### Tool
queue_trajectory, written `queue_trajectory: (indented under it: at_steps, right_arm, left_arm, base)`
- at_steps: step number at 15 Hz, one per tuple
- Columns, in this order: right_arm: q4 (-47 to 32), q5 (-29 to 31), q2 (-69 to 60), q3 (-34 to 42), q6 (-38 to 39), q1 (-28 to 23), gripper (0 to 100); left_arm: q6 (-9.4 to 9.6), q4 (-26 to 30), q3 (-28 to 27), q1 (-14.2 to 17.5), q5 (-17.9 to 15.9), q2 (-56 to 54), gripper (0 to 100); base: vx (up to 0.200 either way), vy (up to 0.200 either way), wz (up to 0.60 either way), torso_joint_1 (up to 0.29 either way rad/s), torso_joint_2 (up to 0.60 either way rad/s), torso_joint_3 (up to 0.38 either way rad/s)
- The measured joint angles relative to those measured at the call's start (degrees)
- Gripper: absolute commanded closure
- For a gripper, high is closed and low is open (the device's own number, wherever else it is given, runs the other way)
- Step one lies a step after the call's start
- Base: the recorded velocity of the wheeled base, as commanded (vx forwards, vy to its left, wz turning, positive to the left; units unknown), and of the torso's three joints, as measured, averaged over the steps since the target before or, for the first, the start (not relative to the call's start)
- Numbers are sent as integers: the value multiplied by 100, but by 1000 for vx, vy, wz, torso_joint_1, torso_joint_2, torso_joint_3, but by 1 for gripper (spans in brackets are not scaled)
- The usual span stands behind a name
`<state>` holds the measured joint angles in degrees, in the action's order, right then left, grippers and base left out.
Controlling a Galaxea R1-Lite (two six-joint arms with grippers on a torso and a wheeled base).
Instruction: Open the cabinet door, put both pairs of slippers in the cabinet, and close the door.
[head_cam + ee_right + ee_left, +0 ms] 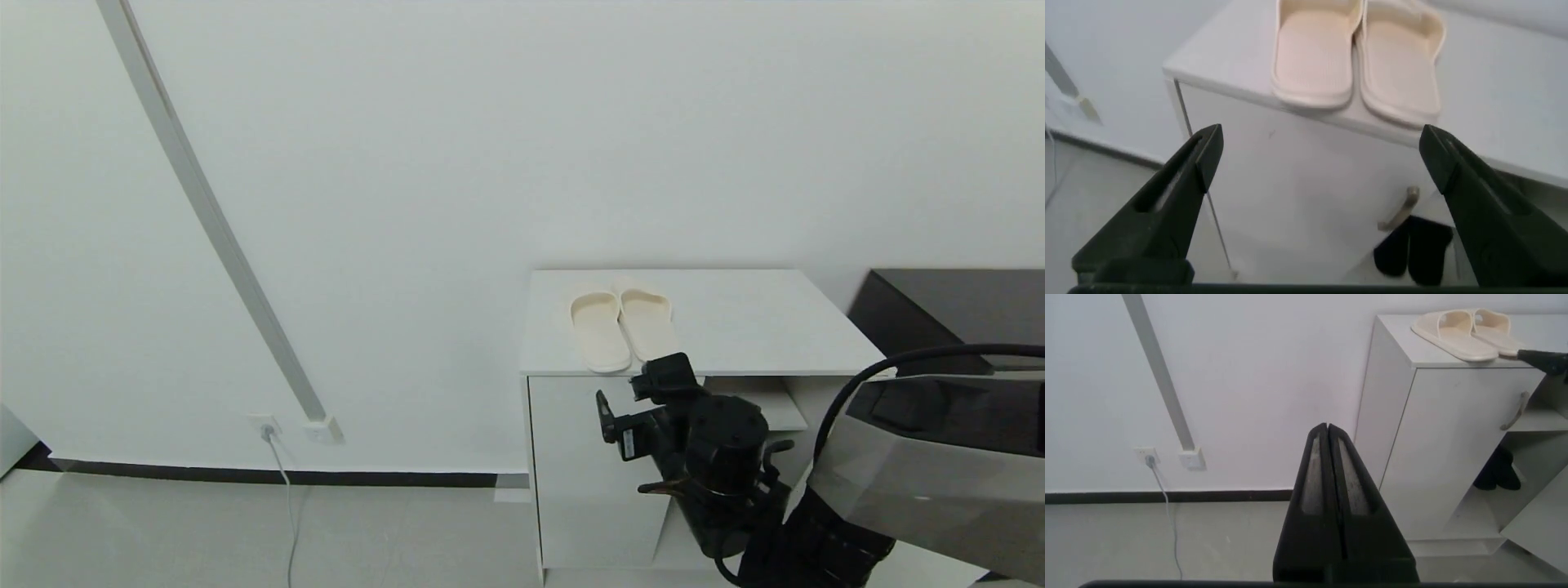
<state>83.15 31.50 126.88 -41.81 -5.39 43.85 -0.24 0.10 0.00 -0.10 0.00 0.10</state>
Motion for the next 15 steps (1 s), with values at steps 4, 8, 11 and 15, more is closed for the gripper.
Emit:
queue_trajectory:
  at_steps: [4, 8, 11, 15]
  right_arm:
    - [-2984, -16, -695, -945, 987, -99, 0]
    - [-4963, -22, -1285, -1887, 1871, -121, 0]
    - [-5103, -38, -1459, -2072, 1981, -143, 0]
    - [-4954, -74, -1341, -2070, 1992, -234, 0]
  left_arm:
    - [2, 0, 0, 0, 0, 0, 100]
    - [6, 0, 0, 0, -13, 0, 100]
    - [9, 0, 0, -1, -18, 0, 100]
    - [2, 0, -10, 0, -18, 0, 100]
  base:
    - [0, 0, 0, 0, 0, 0]
    - [0, 0, 0, 0, 0, 0]
    - [67, 0, 0, -1, 1, 1]
    - [200, 0, 0, -1, -2, 2]
